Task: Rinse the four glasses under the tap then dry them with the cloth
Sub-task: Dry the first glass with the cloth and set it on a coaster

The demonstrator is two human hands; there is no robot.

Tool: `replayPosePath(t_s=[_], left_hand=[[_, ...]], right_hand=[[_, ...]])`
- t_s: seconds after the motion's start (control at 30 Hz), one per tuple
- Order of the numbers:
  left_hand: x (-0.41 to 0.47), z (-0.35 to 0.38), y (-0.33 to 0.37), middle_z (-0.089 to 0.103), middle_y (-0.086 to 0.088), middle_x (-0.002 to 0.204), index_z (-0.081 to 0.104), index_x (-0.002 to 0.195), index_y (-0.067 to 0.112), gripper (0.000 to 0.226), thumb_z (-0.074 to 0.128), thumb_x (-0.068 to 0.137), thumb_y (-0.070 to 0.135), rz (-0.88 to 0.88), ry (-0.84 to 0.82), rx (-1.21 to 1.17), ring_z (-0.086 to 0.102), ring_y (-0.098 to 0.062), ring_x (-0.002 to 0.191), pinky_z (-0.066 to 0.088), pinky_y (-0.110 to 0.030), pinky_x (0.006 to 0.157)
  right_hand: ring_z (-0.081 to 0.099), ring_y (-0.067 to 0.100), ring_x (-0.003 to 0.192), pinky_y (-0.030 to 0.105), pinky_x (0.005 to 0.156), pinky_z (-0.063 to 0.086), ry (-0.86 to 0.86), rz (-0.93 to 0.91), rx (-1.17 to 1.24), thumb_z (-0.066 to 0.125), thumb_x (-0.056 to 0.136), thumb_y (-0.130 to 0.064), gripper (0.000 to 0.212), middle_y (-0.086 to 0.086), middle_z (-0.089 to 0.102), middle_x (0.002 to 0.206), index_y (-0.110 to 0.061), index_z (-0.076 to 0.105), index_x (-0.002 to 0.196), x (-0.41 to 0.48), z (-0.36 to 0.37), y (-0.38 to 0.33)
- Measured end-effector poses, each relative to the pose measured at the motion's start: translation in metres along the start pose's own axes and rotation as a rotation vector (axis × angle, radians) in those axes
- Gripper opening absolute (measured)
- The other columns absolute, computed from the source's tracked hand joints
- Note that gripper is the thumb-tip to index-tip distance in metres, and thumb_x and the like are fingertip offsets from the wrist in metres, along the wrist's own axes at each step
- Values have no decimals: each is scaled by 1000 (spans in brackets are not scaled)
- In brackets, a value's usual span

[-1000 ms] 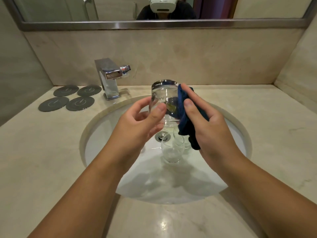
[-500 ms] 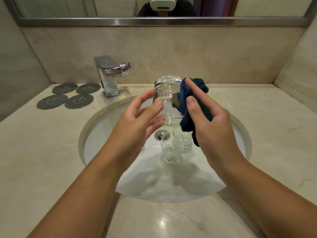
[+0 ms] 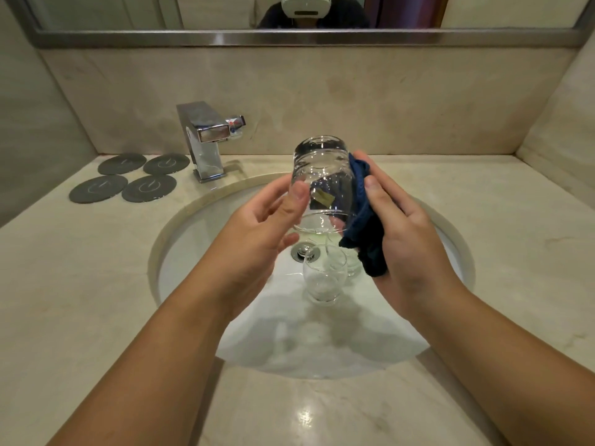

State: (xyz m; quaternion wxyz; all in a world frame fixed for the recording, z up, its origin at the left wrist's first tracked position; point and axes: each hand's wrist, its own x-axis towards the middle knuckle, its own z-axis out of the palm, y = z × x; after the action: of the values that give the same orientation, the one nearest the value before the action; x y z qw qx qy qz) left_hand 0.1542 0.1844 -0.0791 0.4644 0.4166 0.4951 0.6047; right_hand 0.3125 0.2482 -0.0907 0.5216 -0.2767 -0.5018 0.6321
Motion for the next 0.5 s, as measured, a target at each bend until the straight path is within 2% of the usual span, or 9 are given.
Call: replayPosePath(t_s=[0.07, 0.1, 0.17, 0.2, 0.23, 0.3, 0.37, 0.43, 0.5], left_hand=[[2, -1, -2, 79, 19, 88, 70, 114, 39, 48, 77, 69, 52, 46, 63, -4, 72, -5, 93, 55, -25, 93], [3, -1, -2, 78, 16, 86, 71, 116, 37, 47, 78, 71, 48, 64, 81, -16, 72, -8, 91, 57, -26, 92], [3, 0, -2, 78, 11, 87, 71, 121, 32, 43, 79, 80, 39, 79, 73, -45, 73, -11, 87, 58, -25, 89], [3, 0, -3, 78, 10, 88, 71, 122, 31, 39, 81, 85, 35, 81, 66, -47, 74, -11, 87, 58, -26, 89], [3, 1, -4, 78, 10, 91, 70, 123, 32, 39, 85, 87, 35, 82, 67, -35, 75, -12, 89, 59, -27, 90], [3, 0, -7, 79, 7, 103, 67, 126, 36, 55, 89, 76, 47, 89, 82, 34, 78, -12, 99, 60, -35, 100], [2, -1, -8, 78, 0, 115, 64, 128, 40, 70, 89, 65, 56, 92, 106, 77, 79, -15, 104, 57, -44, 107], [2, -2, -7, 77, -2, 116, 65, 128, 39, 69, 92, 66, 53, 84, 112, 59, 79, -17, 103, 59, -43, 104], [2, -2, -5, 77, -3, 113, 65, 129, 33, 64, 97, 75, 42, 70, 89, -17, 78, -14, 98, 62, -33, 95]], right_hand=[[68, 17, 125, 62, 117, 44, 15, -31, -63, 60, 107, -28, 29, -8, 77, 126, -36, 74, 131, 0, -3, 3], [67, 15, 125, 57, 114, 48, 19, -55, -108, 62, 106, -31, 30, -9, 76, 128, -39, 73, 132, 0, -3, 3], [70, 2, 106, 31, 92, 55, 21, -114, -193, 62, 107, -32, 32, -14, 76, 124, -43, 70, 135, -2, -3, 3], [69, -2, 93, 19, 82, 51, 18, -146, -230, 61, 108, -30, 33, -16, 76, 117, -44, 69, 136, -3, -3, 2], [69, -4, 92, 15, 79, 50, 11, -176, -262, 59, 108, -28, 34, -18, 76, 115, -42, 68, 138, -5, -1, 0], [67, -1, 118, 22, 99, 53, -21, -231, -316, 58, 109, -22, 37, -16, 74, 129, -38, 65, 142, -8, 1, 0], [63, 3, 130, 27, 112, 49, -46, -251, -326, 57, 109, -19, 38, -14, 72, 136, -35, 64, 143, -9, 1, 1], [67, 1, 120, 24, 102, 52, -45, -235, -311, 57, 109, -21, 38, -14, 74, 129, -37, 64, 143, -7, 0, 1], [68, 1, 106, 21, 87, 50, -36, -193, -270, 56, 109, -26, 36, -17, 77, 119, -41, 66, 141, -6, 0, -1]])
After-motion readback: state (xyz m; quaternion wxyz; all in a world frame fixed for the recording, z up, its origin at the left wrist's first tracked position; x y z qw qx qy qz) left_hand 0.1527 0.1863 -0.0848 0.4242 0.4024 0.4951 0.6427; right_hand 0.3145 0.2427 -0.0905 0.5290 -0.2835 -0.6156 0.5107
